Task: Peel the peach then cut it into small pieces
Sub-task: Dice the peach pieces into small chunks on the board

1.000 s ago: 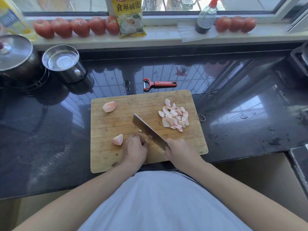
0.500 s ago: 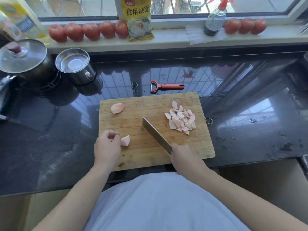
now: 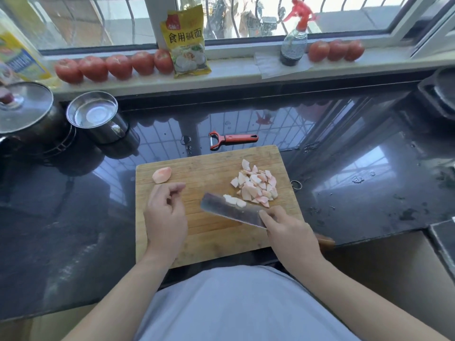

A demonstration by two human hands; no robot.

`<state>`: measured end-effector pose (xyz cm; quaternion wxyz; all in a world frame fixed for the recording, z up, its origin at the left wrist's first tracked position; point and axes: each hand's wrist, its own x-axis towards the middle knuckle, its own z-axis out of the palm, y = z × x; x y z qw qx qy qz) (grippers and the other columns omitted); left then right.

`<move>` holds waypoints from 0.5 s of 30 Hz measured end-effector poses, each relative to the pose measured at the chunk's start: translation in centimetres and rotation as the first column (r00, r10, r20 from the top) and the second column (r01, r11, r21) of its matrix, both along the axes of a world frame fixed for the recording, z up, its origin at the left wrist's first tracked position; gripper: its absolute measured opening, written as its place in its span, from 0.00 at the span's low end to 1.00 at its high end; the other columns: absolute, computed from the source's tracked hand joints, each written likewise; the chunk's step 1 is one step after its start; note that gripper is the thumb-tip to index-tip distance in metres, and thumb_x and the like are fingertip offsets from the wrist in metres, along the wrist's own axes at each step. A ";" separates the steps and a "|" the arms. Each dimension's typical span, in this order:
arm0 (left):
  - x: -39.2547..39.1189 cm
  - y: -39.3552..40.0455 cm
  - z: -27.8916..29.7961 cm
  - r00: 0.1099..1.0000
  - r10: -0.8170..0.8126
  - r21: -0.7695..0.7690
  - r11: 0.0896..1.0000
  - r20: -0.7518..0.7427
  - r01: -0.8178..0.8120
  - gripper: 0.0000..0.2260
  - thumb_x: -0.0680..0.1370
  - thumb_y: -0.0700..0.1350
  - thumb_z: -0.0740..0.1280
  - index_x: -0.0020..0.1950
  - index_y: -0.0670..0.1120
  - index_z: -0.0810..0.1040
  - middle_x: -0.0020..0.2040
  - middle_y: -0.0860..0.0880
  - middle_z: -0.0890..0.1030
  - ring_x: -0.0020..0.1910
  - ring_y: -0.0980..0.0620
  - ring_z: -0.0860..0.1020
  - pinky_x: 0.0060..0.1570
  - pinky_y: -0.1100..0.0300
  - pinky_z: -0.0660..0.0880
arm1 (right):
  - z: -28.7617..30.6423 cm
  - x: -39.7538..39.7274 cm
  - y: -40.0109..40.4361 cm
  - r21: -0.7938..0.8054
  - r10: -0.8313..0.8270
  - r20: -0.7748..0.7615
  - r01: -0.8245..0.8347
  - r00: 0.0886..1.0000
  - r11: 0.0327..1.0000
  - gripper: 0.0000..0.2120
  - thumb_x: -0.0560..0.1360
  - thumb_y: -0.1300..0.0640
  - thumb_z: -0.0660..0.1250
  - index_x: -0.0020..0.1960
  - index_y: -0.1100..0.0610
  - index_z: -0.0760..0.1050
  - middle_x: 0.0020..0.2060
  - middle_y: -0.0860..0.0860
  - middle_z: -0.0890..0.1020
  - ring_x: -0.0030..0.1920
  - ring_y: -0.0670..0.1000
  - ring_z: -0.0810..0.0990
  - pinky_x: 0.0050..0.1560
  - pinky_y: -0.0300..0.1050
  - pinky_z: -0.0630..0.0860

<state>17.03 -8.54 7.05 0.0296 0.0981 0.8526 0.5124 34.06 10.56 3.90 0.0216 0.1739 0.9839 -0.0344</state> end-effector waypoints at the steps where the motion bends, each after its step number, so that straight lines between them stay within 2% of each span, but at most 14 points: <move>1: 0.0 0.8 0.5 0.996 -0.084 -0.001 0.996 -0.006 0.084 0.14 0.82 0.32 0.61 0.51 0.48 0.82 0.51 0.61 0.78 0.54 0.74 0.74 0.54 0.75 0.70 | 0.0 0.3 0.3 0.069 0.004 -0.029 -0.002 1.000 0.998 0.20 0.56 0.70 0.76 0.46 0.56 0.82 0.40 0.52 0.79 0.24 0.54 0.70 0.25 0.41 0.61; 2: 0.0 1.8 0.4 0.979 -0.201 -0.044 0.978 0.010 0.202 0.15 0.81 0.32 0.61 0.51 0.48 0.83 0.51 0.60 0.79 0.55 0.74 0.74 0.53 0.77 0.68 | 0.1 0.5 0.6 0.113 -0.004 -0.059 0.011 0.998 0.994 0.23 0.54 0.72 0.76 0.46 0.56 0.82 0.40 0.52 0.79 0.24 0.54 0.68 0.25 0.42 0.60; 3: 0.0 2.9 0.0 0.933 -0.357 -0.123 0.925 0.054 0.361 0.16 0.81 0.32 0.61 0.51 0.49 0.83 0.51 0.57 0.81 0.56 0.69 0.75 0.54 0.75 0.69 | 0.2 0.6 0.9 0.138 -0.013 -0.076 0.023 0.997 0.990 0.24 0.53 0.73 0.75 0.46 0.56 0.82 0.40 0.53 0.78 0.23 0.53 0.67 0.25 0.42 0.60; 4: 0.3 4.2 -0.6 0.844 -0.520 -0.221 0.814 0.133 0.537 0.17 0.81 0.33 0.60 0.54 0.50 0.84 0.54 0.55 0.81 0.58 0.62 0.76 0.57 0.68 0.71 | 0.1 0.6 1.1 0.154 -0.019 -0.085 0.032 0.996 0.988 0.24 0.53 0.73 0.75 0.46 0.56 0.82 0.39 0.53 0.77 0.23 0.53 0.66 0.25 0.43 0.60; 5: 0.7 5.6 -1.4 0.730 -0.647 -0.320 0.659 0.220 0.681 0.17 0.82 0.35 0.59 0.58 0.50 0.84 0.57 0.52 0.81 0.60 0.55 0.76 0.59 0.61 0.72 | 0.0 0.7 1.3 0.169 -0.023 -0.091 0.039 0.996 0.985 0.24 0.52 0.73 0.75 0.46 0.56 0.83 0.39 0.53 0.78 0.23 0.53 0.66 0.25 0.43 0.60; 6: 1.2 7.0 -2.2 0.638 -0.720 -0.416 0.510 0.272 0.753 0.18 0.82 0.37 0.58 0.63 0.50 0.83 0.61 0.51 0.79 0.62 0.50 0.74 0.61 0.56 0.72 | 0.0 0.7 1.4 0.179 -0.029 -0.083 0.044 0.996 0.983 0.24 0.52 0.72 0.76 0.46 0.56 0.83 0.38 0.53 0.78 0.22 0.53 0.65 0.25 0.43 0.59; 7: 1.5 8.3 -3.0 0.577 -0.765 -0.489 0.401 0.286 0.775 0.17 0.83 0.38 0.58 0.67 0.50 0.81 0.63 0.50 0.77 0.63 0.48 0.72 0.62 0.53 0.71 | 0.0 0.6 1.5 0.190 -0.035 -0.076 0.049 0.996 0.980 0.24 0.52 0.72 0.76 0.46 0.56 0.83 0.37 0.53 0.77 0.23 0.53 0.63 0.26 0.43 0.57; 8: 1.5 9.4 -3.5 0.557 -0.781 -0.517 0.365 0.282 0.774 0.17 0.84 0.39 0.58 0.69 0.50 0.78 0.64 0.49 0.75 0.64 0.47 0.71 0.62 0.52 0.70 | 0.0 0.6 1.6 0.205 -0.039 -0.075 0.054 0.996 0.977 0.23 0.52 0.72 0.75 0.44 0.55 0.83 0.36 0.53 0.77 0.25 0.52 0.59 0.27 0.43 0.56; 10: 0.8 11.3 -4.3 0.575 -0.766 -0.522 0.379 0.285 0.764 0.17 0.84 0.40 0.58 0.70 0.49 0.77 0.64 0.49 0.74 0.65 0.47 0.70 0.62 0.53 0.69 | 0.0 0.8 2.0 0.227 -0.064 -0.063 0.077 0.996 0.971 0.22 0.51 0.73 0.73 0.41 0.55 0.81 0.35 0.52 0.75 0.28 0.52 0.54 0.28 0.43 0.54; 13: -0.5 12.8 -4.3 0.577 -0.742 -0.463 0.400 0.343 0.791 0.16 0.84 0.39 0.59 0.69 0.47 0.79 0.65 0.47 0.76 0.66 0.43 0.73 0.63 0.54 0.70 | -0.3 1.5 2.2 0.227 -0.090 -0.031 0.095 0.995 0.969 0.22 0.51 0.73 0.72 0.41 0.55 0.79 0.36 0.52 0.74 0.27 0.52 0.55 0.28 0.43 0.55; 15: -1.3 12.1 -3.0 0.629 -0.697 -0.315 0.545 0.345 0.777 0.18 0.83 0.34 0.59 0.69 0.44 0.80 0.69 0.46 0.78 0.69 0.45 0.74 0.63 0.60 0.68 | -0.3 2.0 2.1 0.199 -0.106 -0.035 0.111 0.994 0.974 0.22 0.51 0.73 0.71 0.40 0.54 0.76 0.36 0.52 0.72 0.26 0.52 0.56 0.27 0.43 0.54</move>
